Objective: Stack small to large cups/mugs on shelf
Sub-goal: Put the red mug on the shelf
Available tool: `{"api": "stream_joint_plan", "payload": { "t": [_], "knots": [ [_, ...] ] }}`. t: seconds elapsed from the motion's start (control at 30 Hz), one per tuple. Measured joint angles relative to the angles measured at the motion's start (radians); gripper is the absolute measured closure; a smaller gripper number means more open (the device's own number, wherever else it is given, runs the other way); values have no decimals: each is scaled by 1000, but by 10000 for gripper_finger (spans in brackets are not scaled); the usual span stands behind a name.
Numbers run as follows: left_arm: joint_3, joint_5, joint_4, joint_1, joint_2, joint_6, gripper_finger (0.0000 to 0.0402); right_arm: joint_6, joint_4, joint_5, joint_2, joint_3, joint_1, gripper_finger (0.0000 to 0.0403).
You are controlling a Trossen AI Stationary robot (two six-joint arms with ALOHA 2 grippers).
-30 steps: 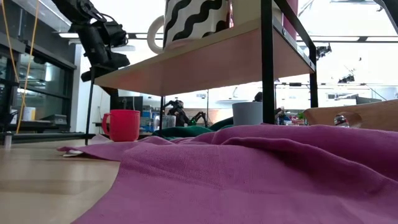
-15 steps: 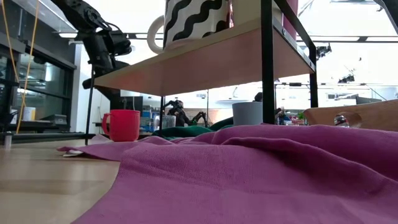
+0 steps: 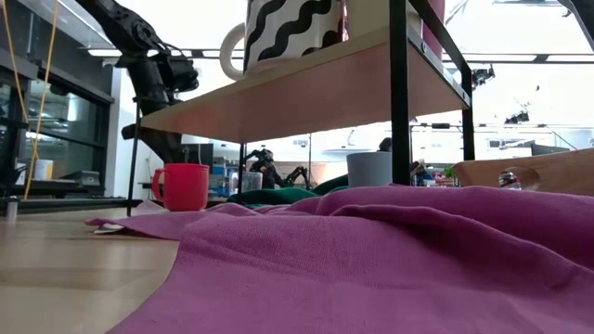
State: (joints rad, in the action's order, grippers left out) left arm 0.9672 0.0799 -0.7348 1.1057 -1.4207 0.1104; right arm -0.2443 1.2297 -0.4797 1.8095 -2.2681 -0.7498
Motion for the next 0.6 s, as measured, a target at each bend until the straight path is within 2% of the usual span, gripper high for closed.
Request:
{"api": "stream_joint_plan", "payload": {
  "t": [0.33, 0.6],
  "knots": [
    [0, 7, -1, 0, -63, 1, 321, 0, 0, 0, 0, 0, 0, 334],
    [0, 6, 8, 0, -64, -23, 389, -1, 0, 0, 0, 0, 0, 334]
  ]
}}
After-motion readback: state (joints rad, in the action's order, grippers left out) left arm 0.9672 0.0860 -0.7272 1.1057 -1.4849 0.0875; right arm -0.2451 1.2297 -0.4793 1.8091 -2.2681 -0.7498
